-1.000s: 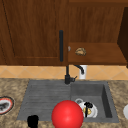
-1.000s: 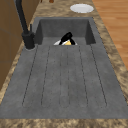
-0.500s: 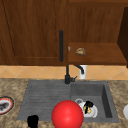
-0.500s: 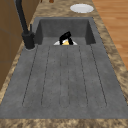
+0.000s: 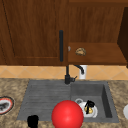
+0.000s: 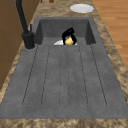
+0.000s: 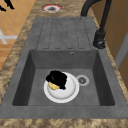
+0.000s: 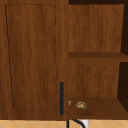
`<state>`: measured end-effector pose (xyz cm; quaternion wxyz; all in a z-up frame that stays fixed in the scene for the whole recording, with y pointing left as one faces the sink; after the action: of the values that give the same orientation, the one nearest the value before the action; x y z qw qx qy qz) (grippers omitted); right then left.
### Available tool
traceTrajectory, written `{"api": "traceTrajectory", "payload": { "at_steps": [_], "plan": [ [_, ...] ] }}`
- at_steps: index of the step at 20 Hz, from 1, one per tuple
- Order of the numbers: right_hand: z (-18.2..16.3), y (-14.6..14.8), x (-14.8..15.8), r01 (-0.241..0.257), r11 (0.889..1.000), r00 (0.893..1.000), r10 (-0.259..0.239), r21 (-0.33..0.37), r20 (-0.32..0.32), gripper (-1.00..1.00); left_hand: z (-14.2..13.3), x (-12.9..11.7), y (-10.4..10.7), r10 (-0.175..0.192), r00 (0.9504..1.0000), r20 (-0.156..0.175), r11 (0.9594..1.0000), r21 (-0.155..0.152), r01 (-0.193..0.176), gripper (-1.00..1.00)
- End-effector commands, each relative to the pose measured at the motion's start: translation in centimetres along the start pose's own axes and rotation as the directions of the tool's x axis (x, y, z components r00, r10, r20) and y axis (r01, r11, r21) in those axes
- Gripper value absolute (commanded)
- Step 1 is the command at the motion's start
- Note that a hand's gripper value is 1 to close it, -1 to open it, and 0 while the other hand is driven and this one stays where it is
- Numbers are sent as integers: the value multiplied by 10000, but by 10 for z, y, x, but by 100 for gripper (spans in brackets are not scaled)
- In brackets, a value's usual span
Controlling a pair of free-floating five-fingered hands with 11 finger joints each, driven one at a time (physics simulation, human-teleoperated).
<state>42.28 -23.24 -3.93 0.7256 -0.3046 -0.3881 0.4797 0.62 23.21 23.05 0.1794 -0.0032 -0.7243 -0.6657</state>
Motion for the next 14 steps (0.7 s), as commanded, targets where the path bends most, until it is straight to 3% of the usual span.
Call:
{"api": "traceTrajectory", "payload": {
  "at_steps": [1, 14],
  "plan": [
    [25, -21, 4, -322, 9988, 9995, 319, -363, -86, 100, 0, 0, 0, 0, 10000, 0, 10000, 0, 0, 0],
    [105, -78, -17, -763, 9915, 9971, 751, -1054, -151, 100, 0, 0, 0, 0, 10000, 0, 10000, 0, 0, 0]
  ]
}}
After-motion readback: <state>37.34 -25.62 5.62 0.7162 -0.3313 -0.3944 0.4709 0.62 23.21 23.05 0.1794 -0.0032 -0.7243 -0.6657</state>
